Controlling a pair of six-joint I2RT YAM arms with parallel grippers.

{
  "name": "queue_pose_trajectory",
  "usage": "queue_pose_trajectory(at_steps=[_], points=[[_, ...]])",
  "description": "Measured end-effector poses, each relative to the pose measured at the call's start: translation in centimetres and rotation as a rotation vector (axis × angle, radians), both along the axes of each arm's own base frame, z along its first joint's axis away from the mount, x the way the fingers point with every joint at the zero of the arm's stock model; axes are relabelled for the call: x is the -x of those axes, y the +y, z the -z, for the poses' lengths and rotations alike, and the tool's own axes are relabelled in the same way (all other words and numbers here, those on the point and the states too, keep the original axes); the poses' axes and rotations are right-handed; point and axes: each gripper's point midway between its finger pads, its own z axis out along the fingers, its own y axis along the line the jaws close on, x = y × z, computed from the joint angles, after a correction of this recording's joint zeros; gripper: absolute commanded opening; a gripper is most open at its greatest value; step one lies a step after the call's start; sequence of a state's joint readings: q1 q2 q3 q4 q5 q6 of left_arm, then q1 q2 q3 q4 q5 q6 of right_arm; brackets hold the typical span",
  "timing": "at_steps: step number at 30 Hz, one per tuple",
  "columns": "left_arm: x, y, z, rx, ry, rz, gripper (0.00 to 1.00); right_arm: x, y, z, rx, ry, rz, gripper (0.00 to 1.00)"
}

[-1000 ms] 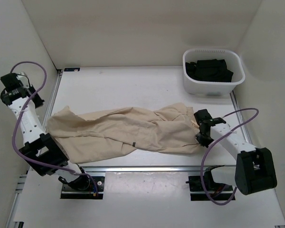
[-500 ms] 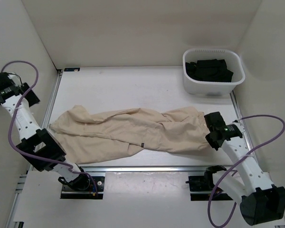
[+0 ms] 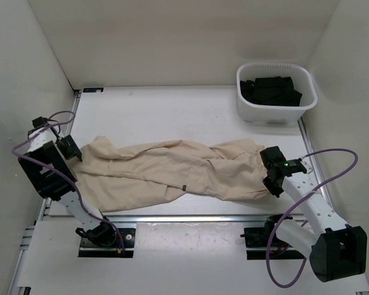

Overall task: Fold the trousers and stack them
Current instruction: Flatten the trousers out

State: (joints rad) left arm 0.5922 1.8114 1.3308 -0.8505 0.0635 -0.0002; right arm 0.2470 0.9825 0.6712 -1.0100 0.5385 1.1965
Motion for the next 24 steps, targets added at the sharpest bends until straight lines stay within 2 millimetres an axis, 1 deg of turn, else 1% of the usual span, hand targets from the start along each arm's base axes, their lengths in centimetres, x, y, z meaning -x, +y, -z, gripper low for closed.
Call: queue_pose_trajectory(at_steps=[2,6,7,8,9,10,11,13,14,15,16,17,18,19,20,21,22,23,24], points=[[0.3,0.2,1.8,-0.007,0.034,-0.003,0.82,0.0,0.0,0.1,0.002,0.006,0.0,0.02],[0.7,0.5,4.4,-0.034,0.087,-0.004,0.84,-0.2,0.0,0.2,0.003,0.005,-0.003,0.02],[0.8,0.4,4.9,-0.029,0.099,-0.005,0.79,-0.2,0.0,0.2,0.003,0.005,-0.005,0.02],[0.7,0.5,4.9,-0.038,0.096,-0.005,0.7,-0.3,0.0,0.2,0.003,0.003,-0.009,0.02],[0.5,0.3,5.0,-0.042,0.093,0.001,0.4,-0.4,0.1,0.2,0.005,0.005,-0.017,0.02],[0.2,0.0,4.9,-0.046,0.088,0.004,0.19,-0.5,0.1,0.3,0.006,0.007,-0.025,0.02],[-0.2,-0.3,4.9,-0.046,0.082,0.012,0.14,-0.8,0.2,0.4,0.007,0.01,-0.034,0.0],[-0.6,-0.8,4.8,-0.07,0.089,0.049,0.14,-1.4,0.4,0.3,0.007,0.028,-0.063,0.0],[-0.8,-0.9,4.7,-0.082,0.094,0.06,0.14,-2.1,0.5,0.0,0.008,0.032,-0.078,0.0],[-1.0,-0.9,4.6,-0.086,0.099,0.065,0.14,-3.2,0.8,-1.0,0.007,0.035,-0.1,0.0],[-1.2,-0.8,4.4,-0.088,0.103,0.067,0.14,-4.7,1.0,-2.4,0.007,0.017,-0.112,0.0],[-1.5,-0.6,3.9,-0.092,0.106,0.066,0.14,-6.8,1.1,-4.5,0.007,-0.024,-0.118,0.0],[-2.1,-0.2,3.0,-0.103,0.097,0.064,0.14,-8.9,1.2,-7.0,0.005,-0.089,-0.121,0.0],[-2.9,0.4,1.7,-0.123,0.078,0.059,0.14,-10.9,1.2,-9.8,0.003,-0.168,-0.116,0.0],[-3.9,1.1,-0.1,-0.148,0.046,0.052,0.14,-12.3,0.9,-12.6,0.0,-0.242,-0.107,0.0],[-4.9,1.9,-2.1,-0.178,-0.001,0.044,0.14,-13.1,0.4,-15.3,-0.001,-0.318,-0.09,0.0],[-5.6,2.7,-4.3,-0.21,-0.047,0.032,0.14,-13.1,-0.2,-17.2,-0.002,-0.377,-0.068,0.0],[-6.0,3.3,-6.7,-0.24,-0.092,0.016,0.14,-12.6,-1.0,-18.6,-0.007,-0.425,-0.043,0.0],[-5.9,3.7,-8.8,-0.26,-0.13,0.0,0.14,-11.5,-1.5,-19.3,-0.02,-0.452,-0.025,0.0]])
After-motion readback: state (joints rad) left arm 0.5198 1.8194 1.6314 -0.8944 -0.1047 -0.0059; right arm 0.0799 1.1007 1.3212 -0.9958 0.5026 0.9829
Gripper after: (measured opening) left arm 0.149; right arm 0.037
